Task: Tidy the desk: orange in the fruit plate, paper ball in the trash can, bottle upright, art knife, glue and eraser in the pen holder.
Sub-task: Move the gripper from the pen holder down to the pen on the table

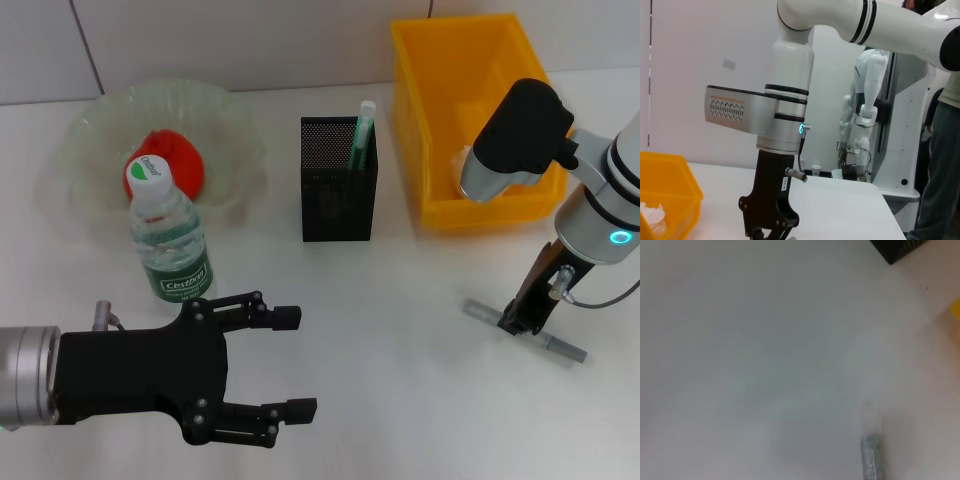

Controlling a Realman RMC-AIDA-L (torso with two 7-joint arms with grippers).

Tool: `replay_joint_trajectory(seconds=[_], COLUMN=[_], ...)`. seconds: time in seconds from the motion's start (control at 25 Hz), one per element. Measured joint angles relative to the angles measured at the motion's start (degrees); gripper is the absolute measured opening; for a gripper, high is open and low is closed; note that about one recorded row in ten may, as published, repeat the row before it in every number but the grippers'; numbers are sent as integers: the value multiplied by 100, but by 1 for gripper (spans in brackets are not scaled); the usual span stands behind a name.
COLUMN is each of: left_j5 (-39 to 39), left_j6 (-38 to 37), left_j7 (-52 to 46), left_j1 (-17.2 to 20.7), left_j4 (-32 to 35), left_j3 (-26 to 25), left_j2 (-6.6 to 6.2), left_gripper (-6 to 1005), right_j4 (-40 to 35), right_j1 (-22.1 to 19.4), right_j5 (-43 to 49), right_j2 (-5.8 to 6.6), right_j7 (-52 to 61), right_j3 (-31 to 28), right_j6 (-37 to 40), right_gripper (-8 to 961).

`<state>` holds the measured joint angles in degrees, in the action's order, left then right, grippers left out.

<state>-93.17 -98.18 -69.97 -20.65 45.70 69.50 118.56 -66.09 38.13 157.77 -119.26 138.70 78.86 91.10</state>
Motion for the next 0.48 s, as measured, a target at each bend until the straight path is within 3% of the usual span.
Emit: replay_joint_trajectory(seconds=[0.48], left_j5=[-4], left_j6=[30], left_j7=[2], left_j1=[-11], left_j4=[0], left_j3=[-4], left_j2=[0], left_gripper=[861], right_j4=[55], right_j1=[84], right_j5=[89], right_j2=[9], right_j7=[48], right_j3=[6], right_j6=[-35], right_gripper=[103])
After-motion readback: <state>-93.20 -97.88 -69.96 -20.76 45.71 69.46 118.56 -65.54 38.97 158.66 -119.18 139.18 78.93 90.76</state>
